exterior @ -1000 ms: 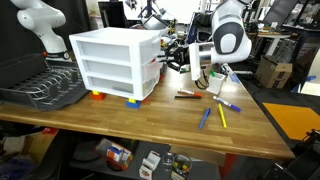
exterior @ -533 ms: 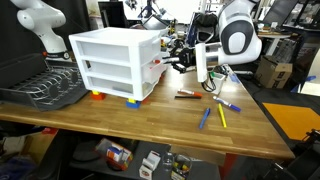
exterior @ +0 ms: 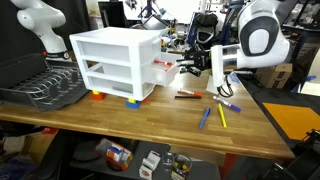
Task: Open the middle drawer
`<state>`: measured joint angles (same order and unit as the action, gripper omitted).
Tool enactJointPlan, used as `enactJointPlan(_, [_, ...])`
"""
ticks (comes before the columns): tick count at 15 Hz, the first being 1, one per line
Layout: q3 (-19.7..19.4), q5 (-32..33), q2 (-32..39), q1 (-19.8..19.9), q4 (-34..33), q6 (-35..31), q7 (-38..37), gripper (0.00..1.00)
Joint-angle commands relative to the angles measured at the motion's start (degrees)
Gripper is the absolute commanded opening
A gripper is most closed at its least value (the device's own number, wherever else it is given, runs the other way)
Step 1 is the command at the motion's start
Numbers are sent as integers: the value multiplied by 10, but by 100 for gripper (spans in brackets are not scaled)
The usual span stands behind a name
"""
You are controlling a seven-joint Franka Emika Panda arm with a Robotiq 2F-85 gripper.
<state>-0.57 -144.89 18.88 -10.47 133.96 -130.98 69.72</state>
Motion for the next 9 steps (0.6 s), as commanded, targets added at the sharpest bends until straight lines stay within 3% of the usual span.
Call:
enactJointPlan(1, [-5,-30,-44,4,60,-30,8,5])
enactJointPlan(8, [-9,-23,-103,21,128,-56,2,5])
enactJointPlan(9, [-9,-21,-105,24,130,-58,0,44])
